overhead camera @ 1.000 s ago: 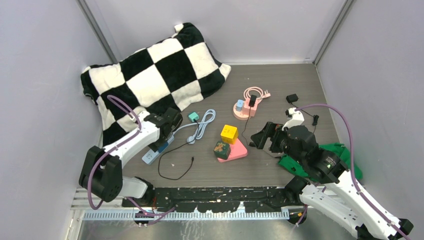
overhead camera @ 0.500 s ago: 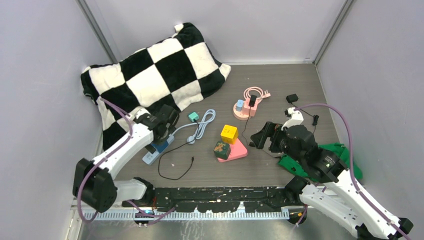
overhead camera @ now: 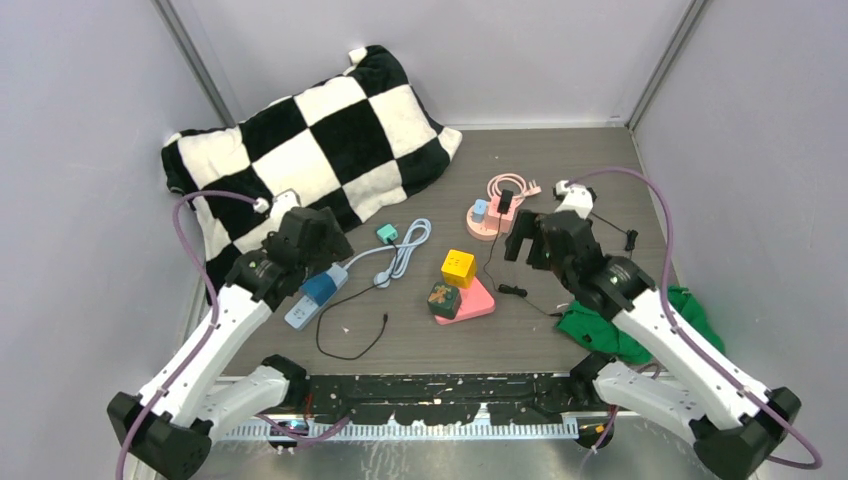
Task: Insert the plug
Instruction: Insert the plug into the socket, then pick up the plug from the center of the board.
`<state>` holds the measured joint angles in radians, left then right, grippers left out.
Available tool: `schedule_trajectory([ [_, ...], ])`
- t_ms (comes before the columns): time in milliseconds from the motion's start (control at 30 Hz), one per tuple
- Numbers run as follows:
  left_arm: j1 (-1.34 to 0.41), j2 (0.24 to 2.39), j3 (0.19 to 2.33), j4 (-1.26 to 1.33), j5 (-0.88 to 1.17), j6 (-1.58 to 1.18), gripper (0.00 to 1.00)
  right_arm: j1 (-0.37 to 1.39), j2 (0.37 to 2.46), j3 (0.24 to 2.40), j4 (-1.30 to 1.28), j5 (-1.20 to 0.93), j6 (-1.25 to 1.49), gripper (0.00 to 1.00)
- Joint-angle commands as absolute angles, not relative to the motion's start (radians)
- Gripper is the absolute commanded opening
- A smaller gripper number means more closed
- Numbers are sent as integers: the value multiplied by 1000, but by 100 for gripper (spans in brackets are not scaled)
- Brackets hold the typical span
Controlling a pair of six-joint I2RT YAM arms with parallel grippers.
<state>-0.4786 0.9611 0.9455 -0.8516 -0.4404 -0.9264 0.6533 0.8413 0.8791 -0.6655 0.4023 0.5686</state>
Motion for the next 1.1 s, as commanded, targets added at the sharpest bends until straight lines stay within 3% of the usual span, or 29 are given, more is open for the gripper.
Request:
schedule_trajectory([
  [0,-482,855,920,-622,-162,-479,100,463,962,974,-556,392,460,99],
  [100,-482,782,856,-571,-48,-374,100,244,1061,1013,-488,184,462,92],
  [233,-484,705,781,-543,-33,-270,100,39,1250,1082,-418,70,449,67],
  [300,-495,670,750,-540,-79,-266,100,-40,1356,1132,-416,57,436,61],
  [533,-509,566,708,-524,-138,-268,100,-133,1664,1271,-376,105,420,57],
  [633,-515,549,704,-530,-162,-261,100,-135,1798,1388,-426,168,399,70],
  [700,-521,541,703,-529,-176,-254,100,-135,1893,1472,-460,197,372,72],
  [867,-530,530,700,-532,-190,-245,100,-139,2013,1584,-510,183,269,65],
  [1067,-540,526,698,-532,-195,-242,100,-148,2033,1565,-483,120,188,56],
])
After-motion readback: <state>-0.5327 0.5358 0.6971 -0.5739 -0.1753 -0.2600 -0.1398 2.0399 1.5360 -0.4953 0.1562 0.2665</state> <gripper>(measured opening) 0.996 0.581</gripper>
